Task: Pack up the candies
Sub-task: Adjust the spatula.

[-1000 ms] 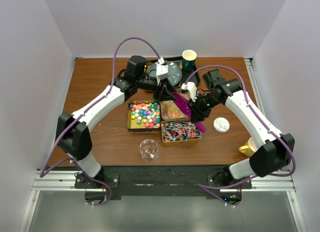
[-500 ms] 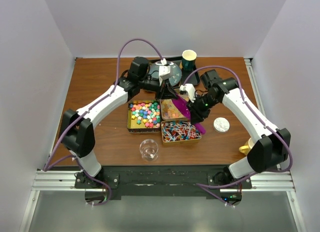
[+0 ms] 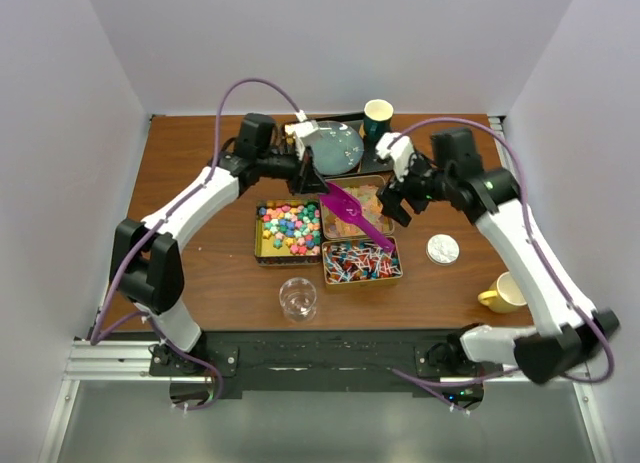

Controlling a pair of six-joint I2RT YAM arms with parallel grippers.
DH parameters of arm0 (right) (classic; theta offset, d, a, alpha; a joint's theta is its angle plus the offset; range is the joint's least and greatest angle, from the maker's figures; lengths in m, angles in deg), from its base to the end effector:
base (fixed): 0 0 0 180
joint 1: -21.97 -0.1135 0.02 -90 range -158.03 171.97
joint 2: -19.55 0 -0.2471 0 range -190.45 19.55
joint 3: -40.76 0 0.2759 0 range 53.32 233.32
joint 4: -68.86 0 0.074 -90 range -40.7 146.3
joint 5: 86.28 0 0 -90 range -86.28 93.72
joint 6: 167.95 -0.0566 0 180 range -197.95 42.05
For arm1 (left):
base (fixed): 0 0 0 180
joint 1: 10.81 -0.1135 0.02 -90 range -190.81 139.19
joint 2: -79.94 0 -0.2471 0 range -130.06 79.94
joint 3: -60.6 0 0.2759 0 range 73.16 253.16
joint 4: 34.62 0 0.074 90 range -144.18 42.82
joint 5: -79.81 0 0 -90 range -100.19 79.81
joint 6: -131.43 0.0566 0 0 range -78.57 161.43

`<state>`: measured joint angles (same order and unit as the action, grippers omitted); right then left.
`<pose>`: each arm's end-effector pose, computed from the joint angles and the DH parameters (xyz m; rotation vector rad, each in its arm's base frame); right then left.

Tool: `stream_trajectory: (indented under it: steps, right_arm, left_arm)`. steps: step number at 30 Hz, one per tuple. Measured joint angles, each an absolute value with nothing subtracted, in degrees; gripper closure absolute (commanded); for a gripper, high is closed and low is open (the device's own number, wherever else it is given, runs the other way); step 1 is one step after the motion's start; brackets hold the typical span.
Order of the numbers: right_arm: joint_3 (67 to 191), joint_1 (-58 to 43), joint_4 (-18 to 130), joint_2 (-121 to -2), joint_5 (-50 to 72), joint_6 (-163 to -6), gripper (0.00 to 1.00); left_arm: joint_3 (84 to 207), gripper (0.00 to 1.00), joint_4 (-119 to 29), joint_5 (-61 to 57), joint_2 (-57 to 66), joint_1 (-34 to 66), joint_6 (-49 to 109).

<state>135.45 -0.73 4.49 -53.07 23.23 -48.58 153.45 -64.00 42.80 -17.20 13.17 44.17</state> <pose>0.2658 0.1317 0.3673 -1.1529 1.9666 0.3317 0.3615 -0.2103 0.2781 1.0065 1.8689 -1.2072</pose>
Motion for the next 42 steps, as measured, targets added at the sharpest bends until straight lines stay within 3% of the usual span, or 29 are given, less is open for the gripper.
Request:
stream_trajectory:
  steps: [6, 19, 26, 36, 42]
  right_arm:
    - [126.79, -2.02, 19.68, -44.00, 24.34, -48.34, 0.18]
    - [120.11, -7.00, 31.59, -52.99, 26.92, -40.61, 0.22]
    - [120.30, -7.66, 34.74, -57.93, 27.34, -39.49, 0.30]
    - [120.80, -9.38, 34.98, -57.93, 27.47, -34.38, 0.31]
    - [120.83, -9.47, 34.01, -57.71, 27.25, -31.62, 0.41]
  left_arm:
    - [148.73, 1.00, -58.80, 42.10, -17.03, 5.11, 28.09]
    - [137.60, 1.00, -28.88, 52.86, -17.03, 0.54, -4.92]
    - [136.99, 1.00, -23.26, 55.33, -17.03, 0.02, -9.14]
    - [136.99, 1.00, -22.52, 56.62, -17.88, -0.29, -10.19]
    - [136.99, 1.00, -22.52, 57.23, -18.98, -0.29, -10.91]
